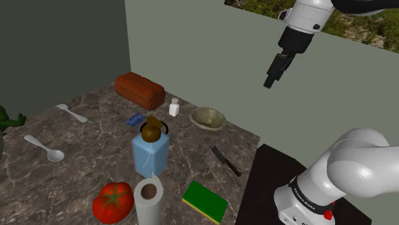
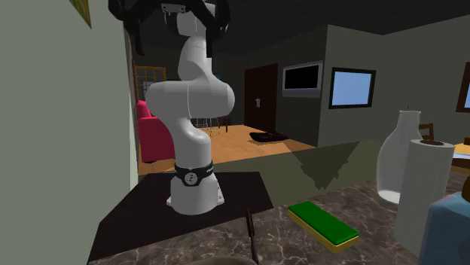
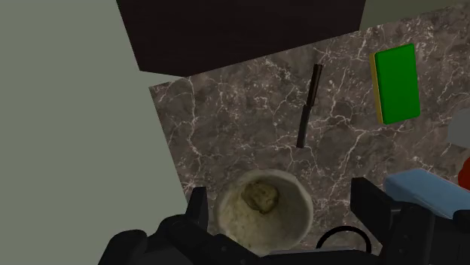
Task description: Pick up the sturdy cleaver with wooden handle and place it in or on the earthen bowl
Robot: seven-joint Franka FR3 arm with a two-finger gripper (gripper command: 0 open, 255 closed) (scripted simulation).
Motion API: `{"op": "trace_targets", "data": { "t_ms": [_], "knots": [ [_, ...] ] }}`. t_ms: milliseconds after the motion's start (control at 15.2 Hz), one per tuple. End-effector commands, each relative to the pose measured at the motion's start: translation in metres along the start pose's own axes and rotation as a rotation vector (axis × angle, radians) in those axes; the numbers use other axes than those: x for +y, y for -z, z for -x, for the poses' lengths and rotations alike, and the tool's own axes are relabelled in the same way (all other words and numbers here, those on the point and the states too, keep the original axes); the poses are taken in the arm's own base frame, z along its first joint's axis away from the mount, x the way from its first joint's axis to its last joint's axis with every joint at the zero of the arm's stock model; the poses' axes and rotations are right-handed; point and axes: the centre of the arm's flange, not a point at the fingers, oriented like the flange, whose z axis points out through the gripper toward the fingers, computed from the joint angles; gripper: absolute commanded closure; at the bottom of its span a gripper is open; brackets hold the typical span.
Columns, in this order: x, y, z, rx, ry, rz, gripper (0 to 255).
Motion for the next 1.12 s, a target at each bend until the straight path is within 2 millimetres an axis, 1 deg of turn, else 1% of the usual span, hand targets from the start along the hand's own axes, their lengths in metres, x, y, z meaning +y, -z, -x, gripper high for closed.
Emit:
{"op": "trace_targets", "data": {
  "t_ms": [0, 1056],
  "knots": [
    [0.0, 0.0, 0.0, 0.0, 0.0, 0.0, 0],
    [-0.086, -0.194, 0.014, 0.001, -0.136, 0.025, 0]
  ]
}}
